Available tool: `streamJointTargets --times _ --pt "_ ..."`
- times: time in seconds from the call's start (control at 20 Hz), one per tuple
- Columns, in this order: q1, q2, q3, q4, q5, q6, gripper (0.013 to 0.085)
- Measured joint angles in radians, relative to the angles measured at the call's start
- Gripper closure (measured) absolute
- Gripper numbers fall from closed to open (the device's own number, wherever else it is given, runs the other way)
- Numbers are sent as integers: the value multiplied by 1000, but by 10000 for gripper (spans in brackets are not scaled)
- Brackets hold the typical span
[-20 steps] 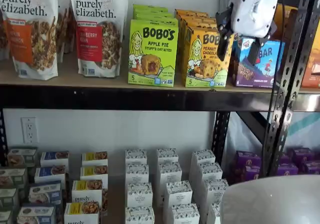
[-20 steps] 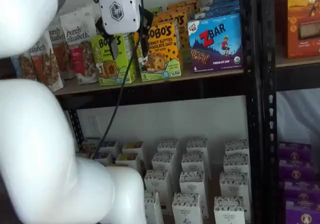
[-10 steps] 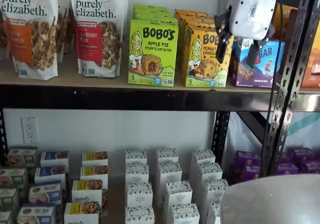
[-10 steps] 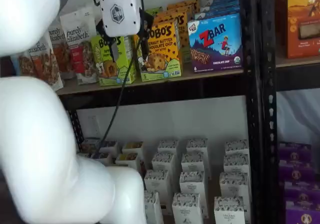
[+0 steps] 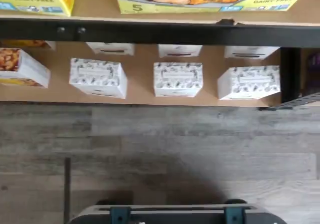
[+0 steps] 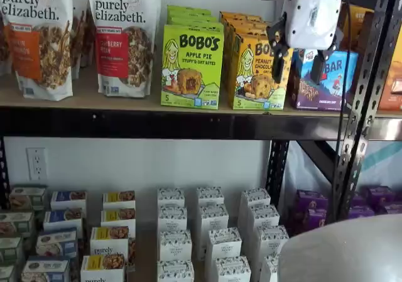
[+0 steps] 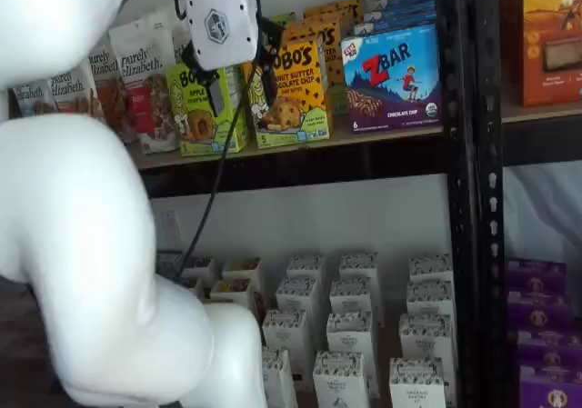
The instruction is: Pick up the orange box on the top shelf, the fifth box from the left
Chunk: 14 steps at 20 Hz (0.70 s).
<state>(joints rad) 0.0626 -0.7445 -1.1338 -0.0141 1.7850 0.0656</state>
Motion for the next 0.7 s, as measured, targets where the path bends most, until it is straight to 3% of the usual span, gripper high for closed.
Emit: streamJointTargets --times 0.15,0.5,0.7 --pt "5 16 -6 -1 -15 6 130" --pt "-56 45 -26 68 -34 -40 130" --pt "-63 54 -33 53 -62 -51 130"
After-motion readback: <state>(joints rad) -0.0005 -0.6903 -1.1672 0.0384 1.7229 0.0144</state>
